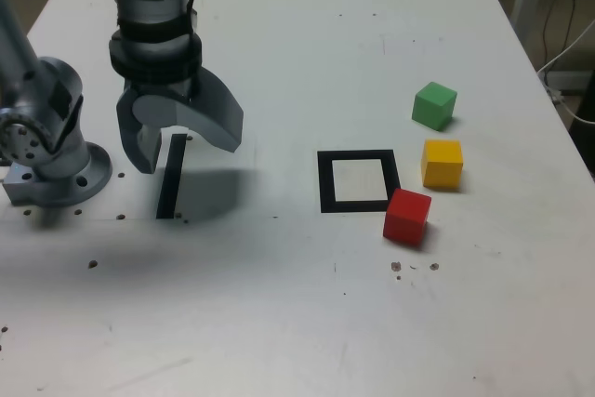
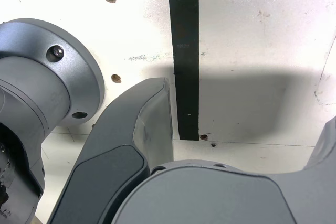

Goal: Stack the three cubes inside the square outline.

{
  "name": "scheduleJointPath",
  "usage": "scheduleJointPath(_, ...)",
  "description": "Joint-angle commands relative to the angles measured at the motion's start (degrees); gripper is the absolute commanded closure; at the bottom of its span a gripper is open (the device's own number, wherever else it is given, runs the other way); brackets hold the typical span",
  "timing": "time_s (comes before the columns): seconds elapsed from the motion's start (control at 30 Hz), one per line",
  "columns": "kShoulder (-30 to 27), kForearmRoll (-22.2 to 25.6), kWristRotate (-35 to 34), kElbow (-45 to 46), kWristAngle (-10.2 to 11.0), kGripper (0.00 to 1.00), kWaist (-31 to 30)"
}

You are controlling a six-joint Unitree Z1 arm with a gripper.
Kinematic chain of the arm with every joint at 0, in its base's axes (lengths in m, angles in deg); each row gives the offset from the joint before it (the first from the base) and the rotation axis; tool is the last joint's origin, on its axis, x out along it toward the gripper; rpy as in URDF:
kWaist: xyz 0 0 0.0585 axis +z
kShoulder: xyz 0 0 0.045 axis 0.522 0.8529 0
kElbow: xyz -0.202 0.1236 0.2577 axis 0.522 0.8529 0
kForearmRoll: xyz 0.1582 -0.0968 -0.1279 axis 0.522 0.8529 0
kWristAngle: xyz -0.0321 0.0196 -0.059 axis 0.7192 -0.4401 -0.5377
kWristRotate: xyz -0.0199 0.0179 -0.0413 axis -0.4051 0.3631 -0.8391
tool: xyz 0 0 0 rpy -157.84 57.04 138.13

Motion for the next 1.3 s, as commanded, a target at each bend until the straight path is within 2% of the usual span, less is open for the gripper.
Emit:
scheduleJointPath(0.0, 0.19, -0.1, 0.09, -0.2, -0.01, 0.0, 0.11)
scheduleJointPath(0.57, 1.03, -0.09, 0.09, -1.49, 0.07, 0.0, 0.11)
scheduleJointPath(1.03, 4.18, 1.57, 0.09, -9.33, -0.4, 0.0, -0.99)
scheduleJointPath(1.27, 7.73, 1.25, 0.16, -16.1, -0.74, 0.01, -4.76)
